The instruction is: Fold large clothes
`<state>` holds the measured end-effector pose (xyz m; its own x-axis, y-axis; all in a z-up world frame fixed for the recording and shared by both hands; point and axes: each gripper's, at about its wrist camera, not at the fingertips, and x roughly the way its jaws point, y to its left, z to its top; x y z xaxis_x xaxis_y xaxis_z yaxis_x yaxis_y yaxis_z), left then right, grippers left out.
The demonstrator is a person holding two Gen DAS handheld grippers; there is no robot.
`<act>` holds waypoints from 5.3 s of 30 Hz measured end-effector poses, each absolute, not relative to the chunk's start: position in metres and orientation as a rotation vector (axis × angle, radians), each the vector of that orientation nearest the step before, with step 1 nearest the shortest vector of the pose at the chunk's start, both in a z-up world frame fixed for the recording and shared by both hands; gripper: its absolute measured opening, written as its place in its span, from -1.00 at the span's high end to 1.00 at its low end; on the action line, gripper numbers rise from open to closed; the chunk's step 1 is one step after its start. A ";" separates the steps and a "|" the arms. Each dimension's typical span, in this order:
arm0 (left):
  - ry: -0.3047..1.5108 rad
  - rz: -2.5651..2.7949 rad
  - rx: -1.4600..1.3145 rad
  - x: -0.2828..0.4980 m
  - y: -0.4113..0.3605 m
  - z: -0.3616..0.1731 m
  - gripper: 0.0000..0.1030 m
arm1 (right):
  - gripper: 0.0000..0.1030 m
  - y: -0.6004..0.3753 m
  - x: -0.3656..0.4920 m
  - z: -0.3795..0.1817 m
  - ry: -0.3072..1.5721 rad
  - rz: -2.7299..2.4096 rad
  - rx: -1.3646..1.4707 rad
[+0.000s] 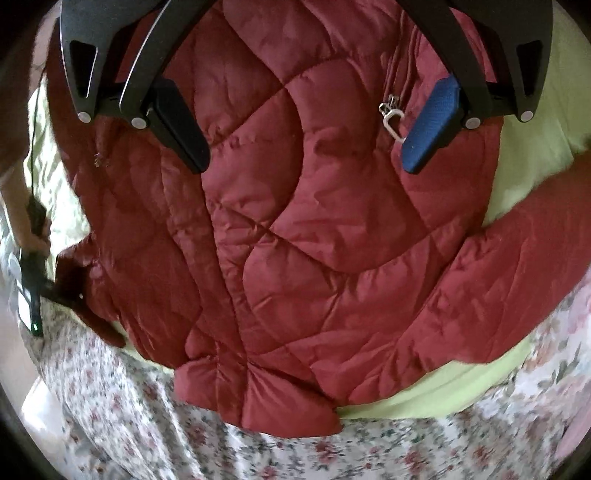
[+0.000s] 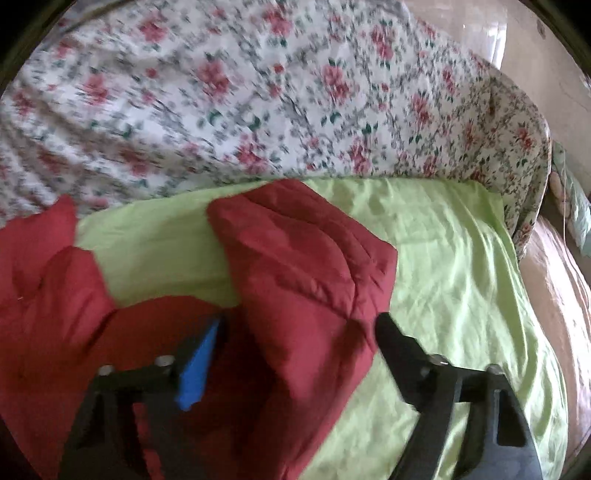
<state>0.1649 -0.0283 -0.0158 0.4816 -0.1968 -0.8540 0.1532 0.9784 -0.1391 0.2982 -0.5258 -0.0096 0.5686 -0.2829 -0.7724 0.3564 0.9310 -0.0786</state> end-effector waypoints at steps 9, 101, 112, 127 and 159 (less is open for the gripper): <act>1.102 -0.305 -0.084 0.164 -0.035 -0.018 -1.00 | 0.59 -0.512 0.270 0.010 0.825 -0.226 0.206; 0.753 -0.284 -0.240 0.192 0.042 0.012 0.20 | -0.18 -0.339 0.245 -0.051 0.911 0.057 0.066; 0.950 -0.254 -0.091 0.230 -0.004 -0.054 0.20 | -0.20 -0.343 0.243 -0.050 0.918 0.015 0.092; 0.960 -0.256 -0.115 0.231 0.000 -0.058 0.21 | -0.31 -0.319 0.241 -0.059 0.946 0.052 0.036; 0.896 0.054 -0.600 0.112 0.191 -0.042 -0.32 | -0.41 -0.276 0.112 -0.023 0.950 0.224 0.128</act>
